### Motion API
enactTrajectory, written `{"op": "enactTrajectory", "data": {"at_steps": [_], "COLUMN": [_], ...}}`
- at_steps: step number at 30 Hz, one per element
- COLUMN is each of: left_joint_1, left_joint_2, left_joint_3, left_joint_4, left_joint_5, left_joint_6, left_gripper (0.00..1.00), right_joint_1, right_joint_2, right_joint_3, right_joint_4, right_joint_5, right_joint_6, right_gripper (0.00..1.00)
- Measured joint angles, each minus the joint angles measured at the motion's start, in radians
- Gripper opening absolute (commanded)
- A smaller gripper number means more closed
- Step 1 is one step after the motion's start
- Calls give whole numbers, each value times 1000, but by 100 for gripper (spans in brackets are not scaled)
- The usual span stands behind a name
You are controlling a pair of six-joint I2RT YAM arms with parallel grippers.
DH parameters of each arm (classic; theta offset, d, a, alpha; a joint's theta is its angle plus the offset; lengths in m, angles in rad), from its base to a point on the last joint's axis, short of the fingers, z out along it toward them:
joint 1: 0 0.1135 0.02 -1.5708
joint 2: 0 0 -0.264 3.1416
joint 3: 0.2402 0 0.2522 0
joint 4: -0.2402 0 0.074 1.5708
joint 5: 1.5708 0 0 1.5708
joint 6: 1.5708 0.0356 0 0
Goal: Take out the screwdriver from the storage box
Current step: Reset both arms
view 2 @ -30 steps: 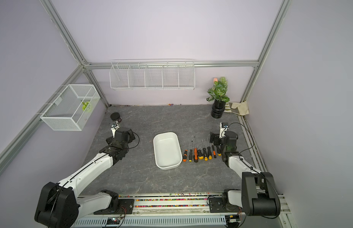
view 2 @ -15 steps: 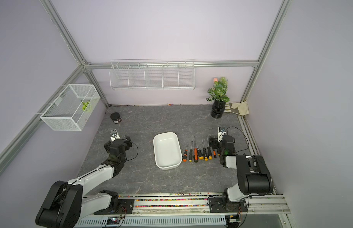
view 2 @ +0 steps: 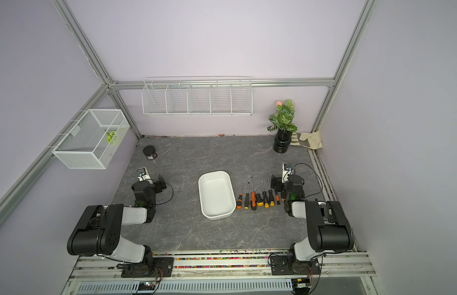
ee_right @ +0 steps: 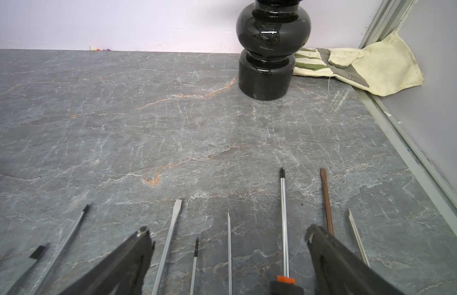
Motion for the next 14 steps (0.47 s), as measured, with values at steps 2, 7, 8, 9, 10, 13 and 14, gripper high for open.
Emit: {"op": "enactTrajectory", "data": {"at_steps": [2, 7, 8, 9, 10, 13, 14], "left_joint_1": [0, 0, 0, 0, 0, 0, 0], "left_joint_2": [0, 0, 0, 0, 0, 0, 0], "left_joint_3": [9, 13, 13, 13, 13, 13, 13], "left_joint_4": [2, 3, 3, 3, 3, 3, 3], "left_joint_5": [24, 50, 53, 54, 56, 57, 57], "left_joint_6": [-7, -17, -19, -19, -19, -19, -19], "left_gripper": [99, 99, 99, 99, 99, 99, 99], "right_joint_1": [0, 0, 0, 0, 0, 0, 0], "right_joint_2": [0, 0, 0, 0, 0, 0, 0], "right_joint_3": [0, 0, 0, 0, 0, 0, 0], "right_joint_4": [0, 0, 0, 0, 0, 0, 0], "right_joint_5": [3, 7, 7, 7, 7, 7, 7], "right_joint_6": [0, 0, 0, 0, 0, 0, 0], "right_gripper": [99, 99, 99, 99, 99, 99, 99]}}
